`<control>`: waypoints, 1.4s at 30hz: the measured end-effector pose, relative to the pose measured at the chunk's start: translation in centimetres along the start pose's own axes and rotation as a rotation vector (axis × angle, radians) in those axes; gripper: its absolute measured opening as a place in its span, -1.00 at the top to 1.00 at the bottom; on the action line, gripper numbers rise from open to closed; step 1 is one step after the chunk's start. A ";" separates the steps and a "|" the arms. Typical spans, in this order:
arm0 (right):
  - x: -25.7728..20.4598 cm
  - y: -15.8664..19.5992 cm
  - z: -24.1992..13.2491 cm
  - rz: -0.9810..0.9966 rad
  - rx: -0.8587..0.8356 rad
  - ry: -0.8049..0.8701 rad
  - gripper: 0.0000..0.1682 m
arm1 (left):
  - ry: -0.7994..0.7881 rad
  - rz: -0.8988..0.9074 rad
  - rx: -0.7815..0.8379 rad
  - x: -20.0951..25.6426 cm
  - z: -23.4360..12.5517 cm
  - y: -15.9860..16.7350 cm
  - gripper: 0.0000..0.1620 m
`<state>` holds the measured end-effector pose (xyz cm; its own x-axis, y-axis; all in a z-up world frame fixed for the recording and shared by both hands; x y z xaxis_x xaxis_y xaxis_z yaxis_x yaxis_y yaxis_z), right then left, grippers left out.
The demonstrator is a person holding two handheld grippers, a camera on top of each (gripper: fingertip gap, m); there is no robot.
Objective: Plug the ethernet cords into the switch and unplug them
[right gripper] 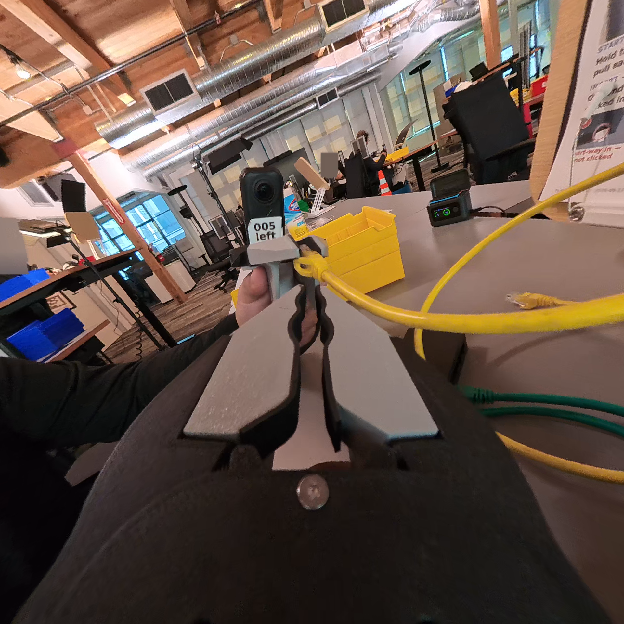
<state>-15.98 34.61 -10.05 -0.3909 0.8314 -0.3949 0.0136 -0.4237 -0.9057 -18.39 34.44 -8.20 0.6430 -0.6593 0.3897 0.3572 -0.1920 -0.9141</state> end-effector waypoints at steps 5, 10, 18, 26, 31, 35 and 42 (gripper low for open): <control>0.8 0.7 0.4 0.005 -0.031 0.047 0.83 | 0.012 -0.027 0.002 0.0 0.1 0.1 0.90; 1.1 -0.7 -0.5 0.052 0.062 0.041 0.76 | 0.029 -0.036 0.016 0.2 0.1 -0.1 0.89; 0.7 -0.7 -0.3 0.044 0.059 0.018 0.82 | 0.057 -0.066 0.004 0.4 0.3 0.2 0.89; 0.3 -0.9 -0.3 0.023 0.064 0.012 0.86 | 0.075 -0.083 0.001 0.6 0.3 0.3 0.89; 0.3 -1.1 -0.4 0.027 0.073 0.008 0.83 | 0.091 -0.099 -0.026 0.7 0.5 0.8 0.89; -0.1 -1.1 -0.3 0.014 0.068 -0.007 0.87 | 0.091 -0.098 -0.025 0.8 0.5 0.8 0.91; 0.3 -0.8 -0.4 -0.072 0.018 0.072 0.93 | 0.030 -0.064 -0.042 -0.1 0.6 1.3 1.00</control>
<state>-15.76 35.37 -9.55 -0.3233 0.8831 -0.3399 -0.0288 -0.3682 -0.9293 -17.57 34.67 -9.33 0.5990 -0.6660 0.4446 0.3676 -0.2645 -0.8916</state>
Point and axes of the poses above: each gripper's, where its closed fingertips meet, z out along the fingers, y out of its underside, x = y × z across the jaws, the point moved 1 cm from there along -z, back along the fingers, and after that the axes turned 7 degrees about -y, right-handed, at the moved point
